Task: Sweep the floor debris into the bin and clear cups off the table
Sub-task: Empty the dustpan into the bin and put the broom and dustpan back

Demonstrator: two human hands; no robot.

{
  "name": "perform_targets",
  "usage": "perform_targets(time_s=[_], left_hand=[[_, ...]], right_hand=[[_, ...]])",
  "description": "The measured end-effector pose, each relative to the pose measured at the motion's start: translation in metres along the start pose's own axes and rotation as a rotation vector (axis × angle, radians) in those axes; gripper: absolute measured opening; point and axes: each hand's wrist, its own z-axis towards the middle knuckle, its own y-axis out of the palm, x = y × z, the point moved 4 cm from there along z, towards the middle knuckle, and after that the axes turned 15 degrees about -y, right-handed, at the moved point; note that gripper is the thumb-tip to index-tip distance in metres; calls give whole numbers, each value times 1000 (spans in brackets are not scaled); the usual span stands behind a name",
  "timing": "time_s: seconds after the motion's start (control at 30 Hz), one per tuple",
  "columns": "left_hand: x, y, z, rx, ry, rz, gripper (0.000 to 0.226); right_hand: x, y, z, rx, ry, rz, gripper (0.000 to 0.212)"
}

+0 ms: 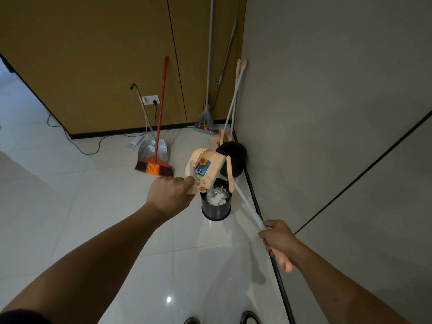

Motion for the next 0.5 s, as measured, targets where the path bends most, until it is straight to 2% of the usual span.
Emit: perform_targets(time_s=[0.5], left_hand=[[1, 0, -11, -29, -14, 2, 30]], right_hand=[[0, 4, -6, -3, 25, -4, 16]])
